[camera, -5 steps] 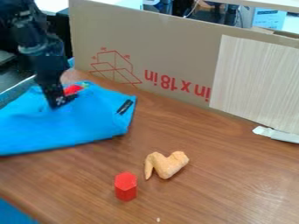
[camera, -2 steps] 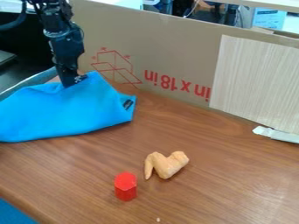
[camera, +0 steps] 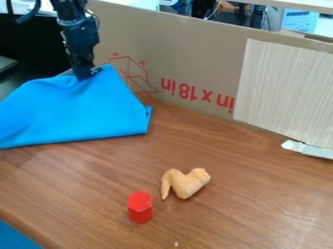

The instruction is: Fold the cloth from bottom right to top left

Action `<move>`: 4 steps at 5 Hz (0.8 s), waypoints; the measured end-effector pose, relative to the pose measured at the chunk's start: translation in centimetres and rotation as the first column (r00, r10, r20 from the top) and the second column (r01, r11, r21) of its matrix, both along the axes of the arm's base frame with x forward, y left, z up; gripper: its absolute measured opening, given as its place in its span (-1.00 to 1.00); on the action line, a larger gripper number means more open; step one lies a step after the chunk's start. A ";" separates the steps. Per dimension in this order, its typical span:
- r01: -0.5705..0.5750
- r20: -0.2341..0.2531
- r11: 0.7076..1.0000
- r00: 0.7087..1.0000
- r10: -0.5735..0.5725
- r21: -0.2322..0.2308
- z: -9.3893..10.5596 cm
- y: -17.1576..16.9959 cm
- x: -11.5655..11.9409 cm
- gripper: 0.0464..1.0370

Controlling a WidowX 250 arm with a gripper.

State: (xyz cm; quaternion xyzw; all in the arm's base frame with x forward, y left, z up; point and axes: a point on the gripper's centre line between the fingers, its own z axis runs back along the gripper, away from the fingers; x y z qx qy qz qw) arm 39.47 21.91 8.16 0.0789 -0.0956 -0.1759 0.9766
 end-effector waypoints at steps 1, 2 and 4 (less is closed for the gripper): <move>-0.023 -0.003 1.000 1.000 0.023 0.002 0.3 1.0 0.6 -0.98; -0.030 -0.013 1.000 0.999 0.030 0.001 0.2 2.0 0.9 -0.93; -0.022 -0.017 1.000 1.000 0.022 0.012 0.5 2.3 0.8 -0.11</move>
